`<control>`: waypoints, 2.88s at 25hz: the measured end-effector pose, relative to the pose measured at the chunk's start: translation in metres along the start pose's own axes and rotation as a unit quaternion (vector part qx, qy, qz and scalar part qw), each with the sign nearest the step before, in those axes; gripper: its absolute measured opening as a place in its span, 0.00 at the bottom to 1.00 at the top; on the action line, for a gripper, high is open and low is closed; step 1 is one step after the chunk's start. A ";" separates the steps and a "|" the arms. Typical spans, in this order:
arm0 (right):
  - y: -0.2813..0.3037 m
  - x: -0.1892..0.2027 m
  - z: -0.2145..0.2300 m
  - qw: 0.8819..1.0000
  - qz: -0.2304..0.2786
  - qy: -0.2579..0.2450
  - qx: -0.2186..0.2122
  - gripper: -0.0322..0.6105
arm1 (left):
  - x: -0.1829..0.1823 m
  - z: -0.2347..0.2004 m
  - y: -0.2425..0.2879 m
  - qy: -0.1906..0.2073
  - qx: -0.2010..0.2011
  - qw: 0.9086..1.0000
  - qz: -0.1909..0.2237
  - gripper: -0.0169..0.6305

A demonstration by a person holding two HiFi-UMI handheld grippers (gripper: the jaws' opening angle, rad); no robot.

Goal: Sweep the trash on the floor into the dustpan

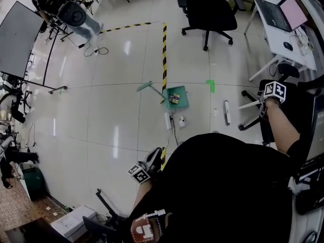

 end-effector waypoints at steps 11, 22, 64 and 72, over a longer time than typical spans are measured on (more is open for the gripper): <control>0.038 0.029 -0.128 0.998 0.022 0.027 -0.054 0.45 | -0.021 -0.016 -0.068 -0.005 -0.032 0.999 0.026 0.03; 0.042 0.050 -0.203 0.981 0.039 0.083 -0.170 0.41 | -0.035 -0.016 -0.097 0.003 -0.036 0.999 0.025 0.03; 0.065 -0.005 -0.248 0.989 0.089 -0.047 -0.104 0.27 | -0.029 -0.020 -0.150 -0.014 -0.070 0.997 0.035 0.03; 0.044 -0.016 -0.232 0.988 0.085 -0.073 -0.106 0.26 | -0.026 -0.027 -0.146 -0.016 -0.060 0.997 0.039 0.03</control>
Point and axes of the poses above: the fingertips, and each gripper's own axes: y forward along the fingers, z to its right, x out of its underside, the point moved 1 cm from there along -y, backward along the fingers, and after that the axes turned 5 degrees about z, right-handed, at the moved point
